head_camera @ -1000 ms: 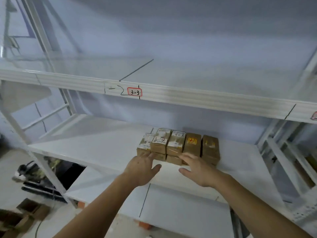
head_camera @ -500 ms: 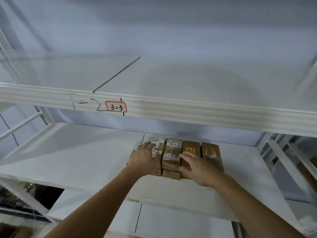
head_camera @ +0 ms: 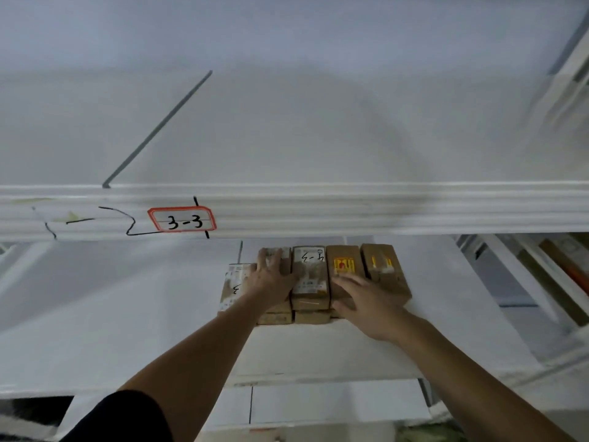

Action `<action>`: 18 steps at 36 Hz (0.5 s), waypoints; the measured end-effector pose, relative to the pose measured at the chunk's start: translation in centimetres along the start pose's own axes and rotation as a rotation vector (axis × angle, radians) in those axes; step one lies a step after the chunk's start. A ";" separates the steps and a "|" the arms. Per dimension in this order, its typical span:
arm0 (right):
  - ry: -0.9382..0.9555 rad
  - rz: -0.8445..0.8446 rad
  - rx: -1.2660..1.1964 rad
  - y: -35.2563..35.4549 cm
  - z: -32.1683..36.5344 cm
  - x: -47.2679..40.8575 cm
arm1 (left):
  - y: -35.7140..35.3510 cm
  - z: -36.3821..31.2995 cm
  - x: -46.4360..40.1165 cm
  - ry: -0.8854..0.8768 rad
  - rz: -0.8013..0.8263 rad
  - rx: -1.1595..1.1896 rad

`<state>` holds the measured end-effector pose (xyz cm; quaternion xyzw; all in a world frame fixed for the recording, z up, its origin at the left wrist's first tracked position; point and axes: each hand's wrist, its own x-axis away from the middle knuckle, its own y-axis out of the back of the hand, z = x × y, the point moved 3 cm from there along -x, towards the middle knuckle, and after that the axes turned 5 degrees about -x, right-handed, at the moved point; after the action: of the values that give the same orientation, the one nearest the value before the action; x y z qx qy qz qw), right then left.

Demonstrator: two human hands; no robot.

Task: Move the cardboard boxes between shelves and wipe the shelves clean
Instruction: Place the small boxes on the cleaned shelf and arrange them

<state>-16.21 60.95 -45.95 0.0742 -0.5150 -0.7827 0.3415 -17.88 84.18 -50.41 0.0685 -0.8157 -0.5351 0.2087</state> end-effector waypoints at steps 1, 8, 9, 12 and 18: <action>-0.007 -0.007 -0.007 -0.2 0.1 -0.1 | -0.1 0.0 -0.1 -0.001 -0.001 0.003; -0.030 -0.065 0.003 -0.8 1.5 -0.9 | 0.6 0.3 -0.5 0.009 -0.058 0.068; -0.031 -0.082 0.008 -0.8 1.8 -1.2 | 1.1 0.3 -0.4 -0.005 -0.075 0.071; -0.047 -0.138 0.024 -0.7 2.8 -2.3 | 2.5 0.9 0.0 -0.038 -0.127 0.075; -0.094 -0.215 0.024 -1.6 5.0 -6.2 | 5.1 3.8 1.1 -0.057 -0.186 0.076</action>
<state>-14.56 68.90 -46.47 0.0965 -0.5289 -0.8111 0.2303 -19.87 89.18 -46.83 0.1365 -0.8311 -0.5228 0.1319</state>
